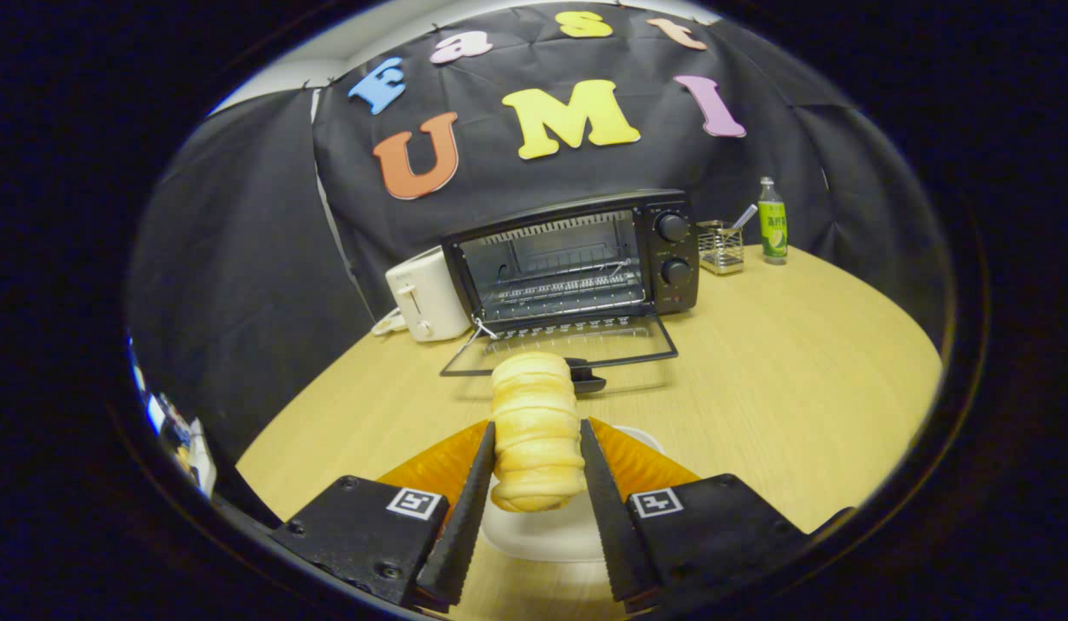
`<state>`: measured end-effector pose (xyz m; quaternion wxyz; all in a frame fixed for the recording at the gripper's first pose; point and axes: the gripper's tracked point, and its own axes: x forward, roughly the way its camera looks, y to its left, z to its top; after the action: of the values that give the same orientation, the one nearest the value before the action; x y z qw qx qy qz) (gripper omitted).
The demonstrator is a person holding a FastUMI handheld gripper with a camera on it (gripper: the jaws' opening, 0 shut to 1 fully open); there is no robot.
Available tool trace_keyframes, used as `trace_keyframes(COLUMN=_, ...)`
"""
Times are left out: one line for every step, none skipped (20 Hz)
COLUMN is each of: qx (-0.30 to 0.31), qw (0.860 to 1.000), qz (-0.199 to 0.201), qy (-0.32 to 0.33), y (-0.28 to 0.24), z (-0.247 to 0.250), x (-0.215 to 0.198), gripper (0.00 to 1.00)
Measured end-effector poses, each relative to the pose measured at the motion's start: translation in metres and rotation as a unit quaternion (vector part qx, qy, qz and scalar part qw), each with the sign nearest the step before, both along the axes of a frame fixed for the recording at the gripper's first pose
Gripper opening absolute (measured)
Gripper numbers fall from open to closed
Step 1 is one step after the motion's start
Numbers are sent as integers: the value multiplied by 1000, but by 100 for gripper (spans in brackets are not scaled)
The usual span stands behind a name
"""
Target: Open the toaster oven, put the food inside, and close the toaster oven door.
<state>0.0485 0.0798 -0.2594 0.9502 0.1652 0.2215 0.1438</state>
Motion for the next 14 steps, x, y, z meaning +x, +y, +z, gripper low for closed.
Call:
trace_keyframes(qx=35, qw=999, qz=0, qy=0, y=4, z=6, x=4, gripper=66)
trace_keyframes(qx=65, qw=998, qz=-2, qy=1, y=7, z=12, x=8, gripper=66)
trace_keyframes(qx=90, qw=996, qz=-3, qy=2, y=8, z=16, x=11, gripper=66)
trace_keyframes(qx=110, qw=994, qz=-4, qy=4, y=10, z=19, x=16, gripper=66)
trace_keyframes(qx=125, qw=992, qz=-7, qy=8, y=11, z=21, x=21, gripper=66)
trace_keyframes(qx=139, qw=990, qz=-10, qy=11, y=13, z=23, x=28, gripper=66)
trace_keyframes(qx=153, qw=988, qz=-9, qy=13, y=17, z=25, x=34, gripper=66)
trace_keyframes(qx=165, qw=986, qz=-7, qy=16, y=22, z=28, x=41, gripper=66)
trace_keyframes(qx=175, qw=984, qz=-3, qy=20, y=26, z=29, x=47, gripper=66)
trace_keyframes(qx=182, qw=983, qz=0, qy=25, y=30, z=30, x=54, gripper=66)
trace_keyframes(qx=180, qw=983, qz=1, qy=33, y=32, z=27, x=61, gripper=66)
trace_keyframes(qx=177, qw=983, qz=-2, qy=39, y=30, z=26, x=67, gripper=66)
trace_keyframes(qx=181, qw=983, qz=-8, qy=39, y=29, z=27, x=76, gripper=66)
trace_keyframes(qx=185, qw=982, qz=-16, qy=38, y=27, z=30, x=85, gripper=66)
